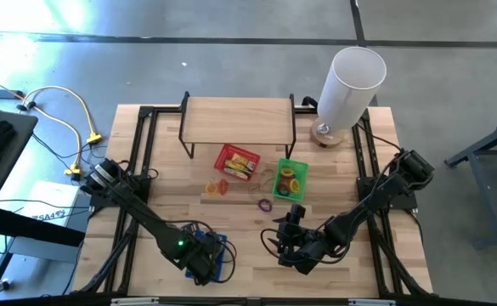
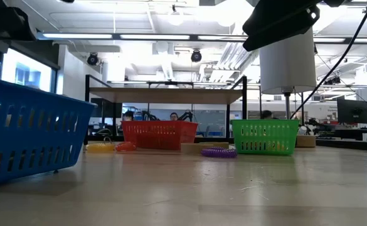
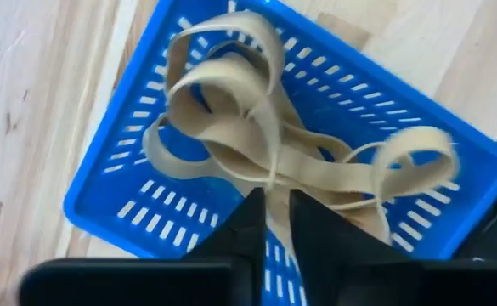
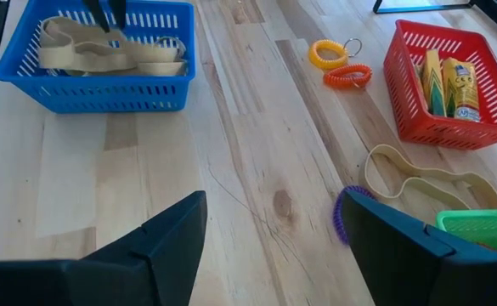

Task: Pick & Place Office Desk Supplies
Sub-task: Put the brown rubber band into the blue bin, then put the violet spring keychain into the green bin

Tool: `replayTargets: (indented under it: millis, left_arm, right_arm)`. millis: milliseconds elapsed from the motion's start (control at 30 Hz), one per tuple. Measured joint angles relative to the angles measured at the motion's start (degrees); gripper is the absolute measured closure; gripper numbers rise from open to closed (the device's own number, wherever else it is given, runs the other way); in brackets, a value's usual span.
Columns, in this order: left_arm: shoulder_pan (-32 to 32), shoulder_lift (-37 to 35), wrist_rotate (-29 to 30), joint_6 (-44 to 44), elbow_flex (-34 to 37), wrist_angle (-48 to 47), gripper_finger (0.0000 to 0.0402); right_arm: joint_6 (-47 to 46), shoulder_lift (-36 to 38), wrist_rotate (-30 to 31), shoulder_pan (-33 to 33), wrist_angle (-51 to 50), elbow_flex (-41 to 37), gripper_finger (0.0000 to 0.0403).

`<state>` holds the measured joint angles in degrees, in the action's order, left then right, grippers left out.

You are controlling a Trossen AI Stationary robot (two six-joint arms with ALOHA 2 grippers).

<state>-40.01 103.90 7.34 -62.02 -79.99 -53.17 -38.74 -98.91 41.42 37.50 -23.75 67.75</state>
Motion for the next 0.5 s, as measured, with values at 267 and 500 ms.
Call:
replayTargets:
  millis: [267, 500]
  left_arm:
    - [2.79, -1.97, -4.23, -1.87, -0.04, -11.68, 0.0289]
    - [4.02, -6.82, -3.81, 1.43, -0.04, -14.84, 0.0286]
  right_arm:
    - [1.0, 0.0, -2.48, -0.02, 0.46, 0.0, 0.0143]
    - [1.25, -1.74, -3.29, -5.04, -0.08, 0.07, 0.0143]
